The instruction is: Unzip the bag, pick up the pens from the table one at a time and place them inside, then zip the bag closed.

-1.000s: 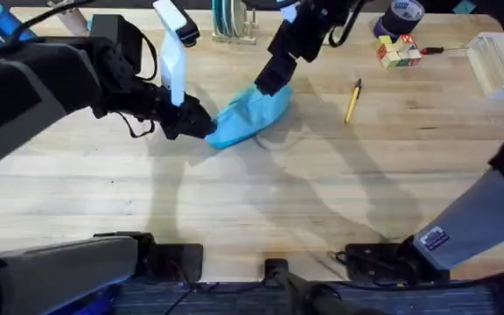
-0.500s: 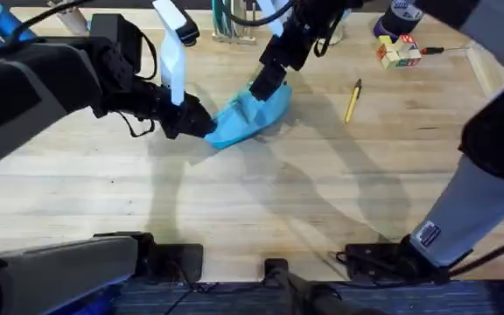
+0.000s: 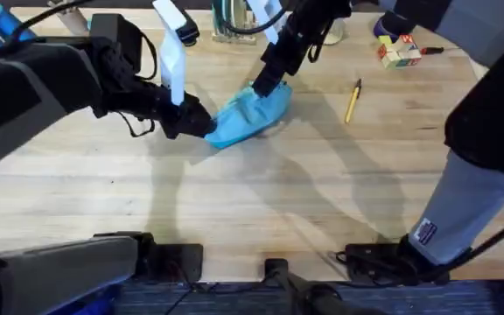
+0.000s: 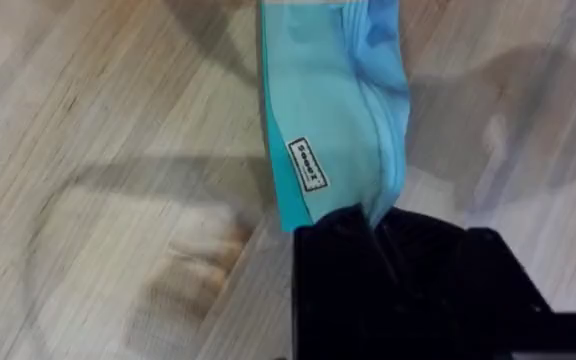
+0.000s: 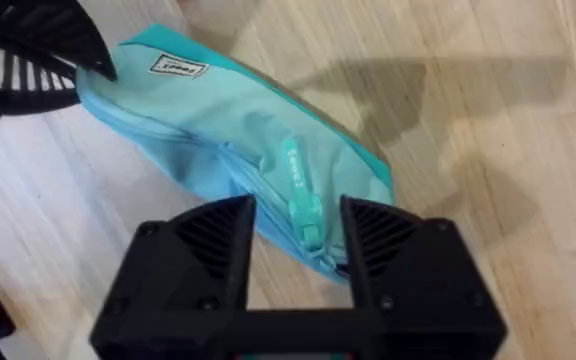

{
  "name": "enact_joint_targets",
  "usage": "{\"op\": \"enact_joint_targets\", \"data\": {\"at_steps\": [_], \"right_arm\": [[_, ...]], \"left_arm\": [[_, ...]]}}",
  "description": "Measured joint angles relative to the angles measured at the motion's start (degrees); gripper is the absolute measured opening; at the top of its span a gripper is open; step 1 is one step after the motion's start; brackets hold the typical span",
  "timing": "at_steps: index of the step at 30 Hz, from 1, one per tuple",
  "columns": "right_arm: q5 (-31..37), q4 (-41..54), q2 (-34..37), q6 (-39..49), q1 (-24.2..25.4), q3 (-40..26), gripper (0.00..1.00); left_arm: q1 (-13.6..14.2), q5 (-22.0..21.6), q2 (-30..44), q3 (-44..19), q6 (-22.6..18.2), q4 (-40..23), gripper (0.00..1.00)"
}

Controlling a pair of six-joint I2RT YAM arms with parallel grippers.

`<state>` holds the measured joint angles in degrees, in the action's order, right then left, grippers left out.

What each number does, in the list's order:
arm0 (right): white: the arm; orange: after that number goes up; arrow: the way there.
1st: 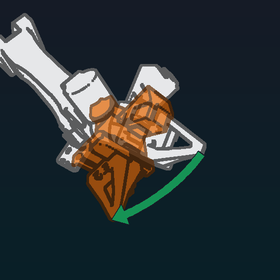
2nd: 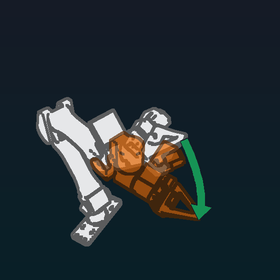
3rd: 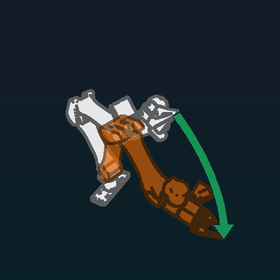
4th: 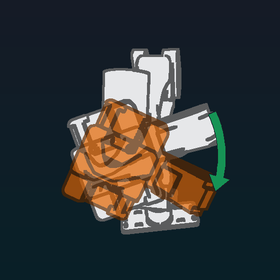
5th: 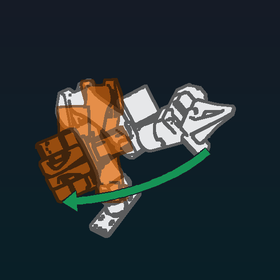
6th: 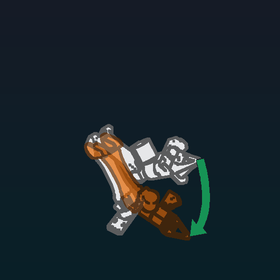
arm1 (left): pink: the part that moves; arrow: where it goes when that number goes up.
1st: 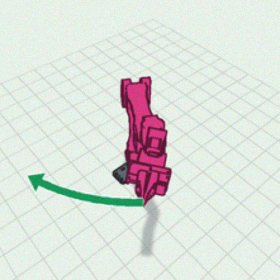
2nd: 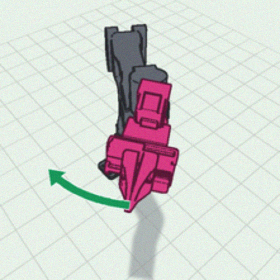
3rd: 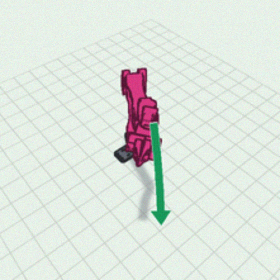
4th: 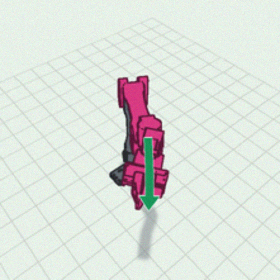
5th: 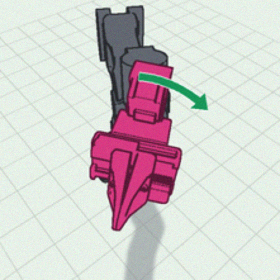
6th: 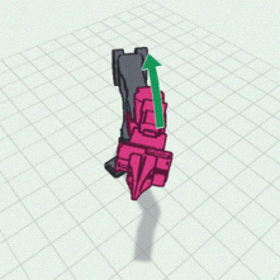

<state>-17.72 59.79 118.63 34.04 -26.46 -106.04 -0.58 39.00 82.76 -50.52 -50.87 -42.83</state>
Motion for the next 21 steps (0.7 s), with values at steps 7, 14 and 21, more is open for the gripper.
{"op": "enact_joint_targets", "data": {"at_steps": [7,14,21], "right_arm": [[0.22,0.13,0.0,0.0,0.0,0.0,0.298],[1.86,0.17,0.0,0.04,0.02,0.0,0.066],[2.05,-0.05,0.0,0.02,0.02,0.0,0.036]], "left_arm": [[0.02,0.0,0.0,0.0,0.0,-0.02,0.042],[0.02,0.02,0.0,0.0,0.0,-0.02,0.042],[0.02,0.02,0.0,0.0,0.0,0.04,0.042]]}}
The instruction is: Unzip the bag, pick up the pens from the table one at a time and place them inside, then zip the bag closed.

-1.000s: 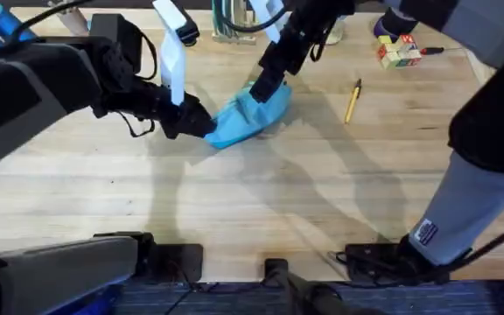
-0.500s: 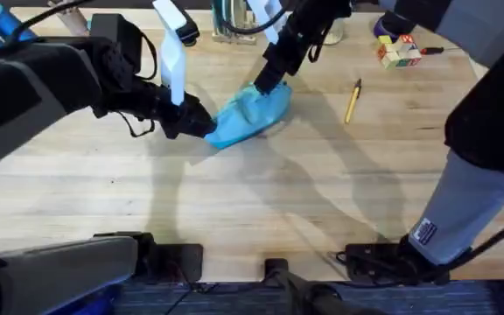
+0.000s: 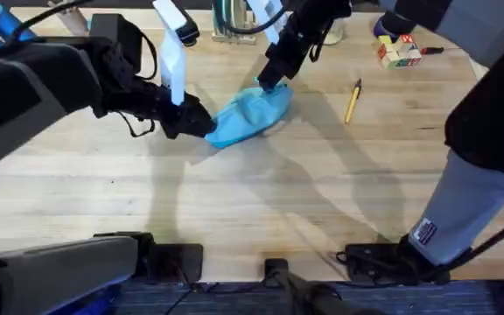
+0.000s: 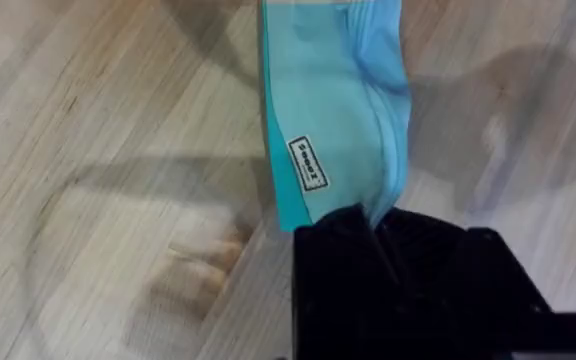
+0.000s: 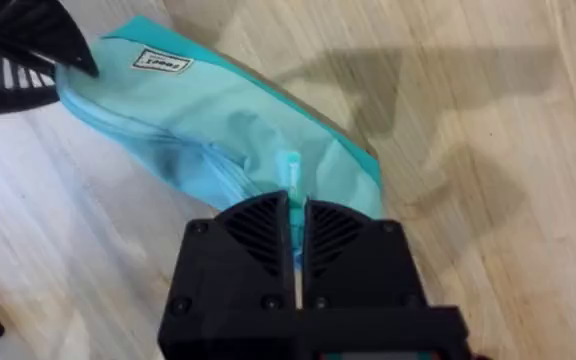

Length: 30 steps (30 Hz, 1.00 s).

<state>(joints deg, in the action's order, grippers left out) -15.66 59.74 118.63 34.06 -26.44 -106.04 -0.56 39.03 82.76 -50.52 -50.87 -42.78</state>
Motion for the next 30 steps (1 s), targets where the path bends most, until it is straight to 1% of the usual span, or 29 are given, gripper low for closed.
{"op": "enact_joint_targets", "data": {"at_steps": [5,9,21,30], "right_arm": [[-0.04,-0.15,0.0,0.0,0.0,0.0,0.033],[-2.08,-0.13,0.0,0.0,0.22,0.0,0.034],[-12.8,0.3,-2.12,-0.02,0.37,0.0,0.034],[-14.58,0.32,-2.12,-0.04,-2.06,0.0,0.034]], "left_arm": [[0.0,-0.02,0.0,0.0,0.0,0.09,0.042],[0.0,-0.02,0.0,0.0,0.0,0.09,0.042],[-0.02,-0.32,0.0,0.0,0.0,1.05,0.042],[-0.02,-0.53,0.0,0.0,0.01,1.13,0.042]]}}
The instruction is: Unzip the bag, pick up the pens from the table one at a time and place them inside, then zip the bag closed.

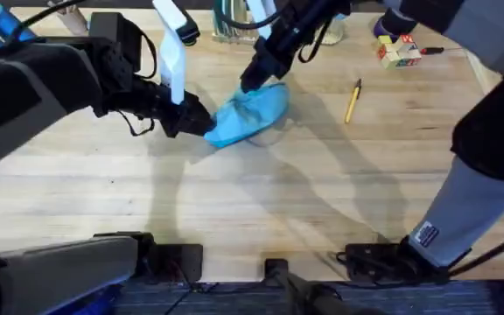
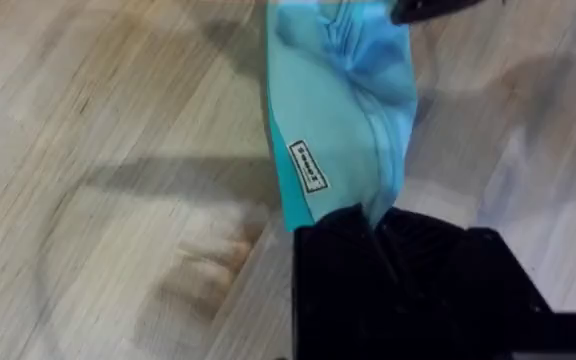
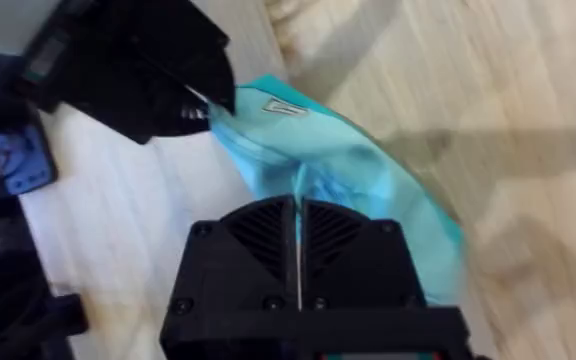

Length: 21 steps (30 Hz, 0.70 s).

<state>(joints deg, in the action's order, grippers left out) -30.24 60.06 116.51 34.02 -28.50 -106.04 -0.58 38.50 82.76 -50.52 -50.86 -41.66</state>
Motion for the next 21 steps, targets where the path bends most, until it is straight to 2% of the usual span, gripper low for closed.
{"op": "enact_joint_targets", "data": {"at_steps": [8,21], "right_arm": [[-1.51,-0.23,0.02,0.0,-3.33,0.0,0.033],[-1.48,-0.15,0.02,-1.21,-2.92,0.0,0.033]], "left_arm": [[0.0,0.14,0.0,0.0,-0.01,0.16,0.042],[0.0,0.16,0.0,0.0,-0.01,0.16,0.042]]}}
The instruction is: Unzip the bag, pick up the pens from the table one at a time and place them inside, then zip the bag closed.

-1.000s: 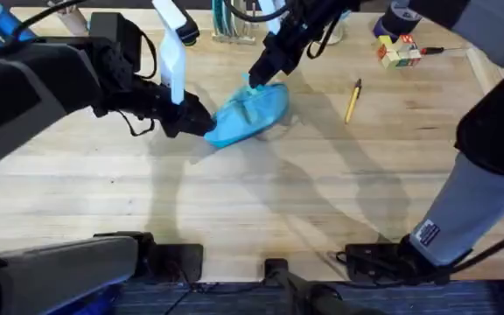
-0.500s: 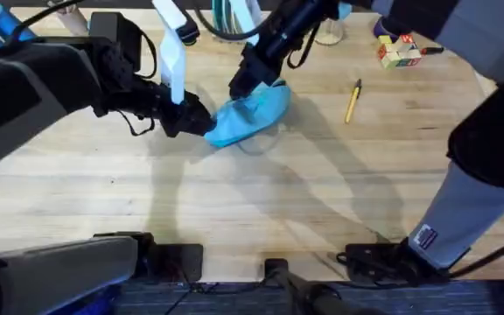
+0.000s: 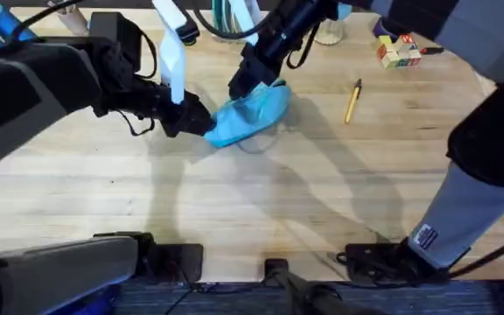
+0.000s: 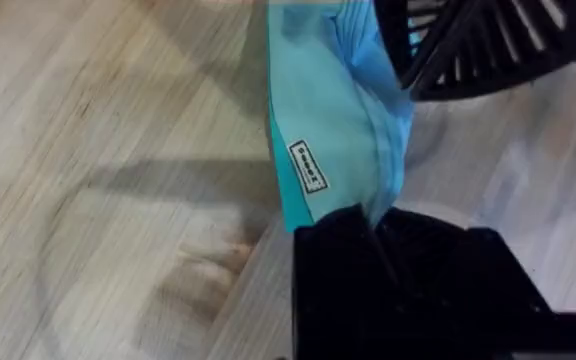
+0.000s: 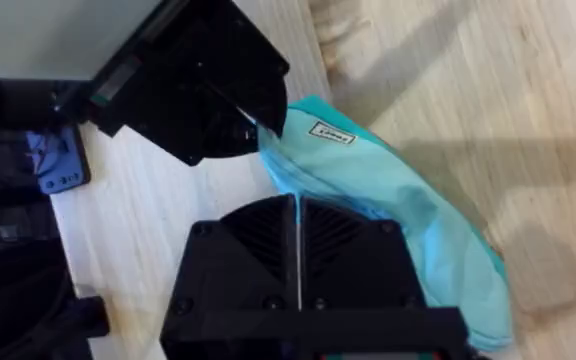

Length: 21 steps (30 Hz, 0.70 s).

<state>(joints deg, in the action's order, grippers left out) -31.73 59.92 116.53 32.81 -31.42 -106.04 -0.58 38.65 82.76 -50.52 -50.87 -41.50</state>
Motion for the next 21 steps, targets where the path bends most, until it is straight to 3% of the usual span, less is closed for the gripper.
{"op": "enact_joint_targets", "data": {"at_steps": [4,5,10,11,21], "right_arm": [[2.31,-0.07,-0.86,-2.28,0.15,0.0,0.052],[3.63,-0.06,-1.51,-2.68,0.15,0.0,0.146],[13.11,-0.05,-7.74,-3.49,0.04,0.0,0.86],[14.57,-0.02,-9.26,-3.47,0.04,0.0,0.962],[20.36,0.57,-17.65,-5.45,-0.07,0.0,0.996]], "left_arm": [[0.0,0.02,0.0,0.0,0.0,0.0,0.042],[0.01,0.02,0.0,0.0,0.0,0.0,0.042],[0.0,0.06,0.0,0.0,0.0,0.0,0.042],[0.0,0.07,0.0,0.0,0.0,0.0,0.042],[0.0,0.06,0.0,0.0,0.0,0.0,0.042]]}}
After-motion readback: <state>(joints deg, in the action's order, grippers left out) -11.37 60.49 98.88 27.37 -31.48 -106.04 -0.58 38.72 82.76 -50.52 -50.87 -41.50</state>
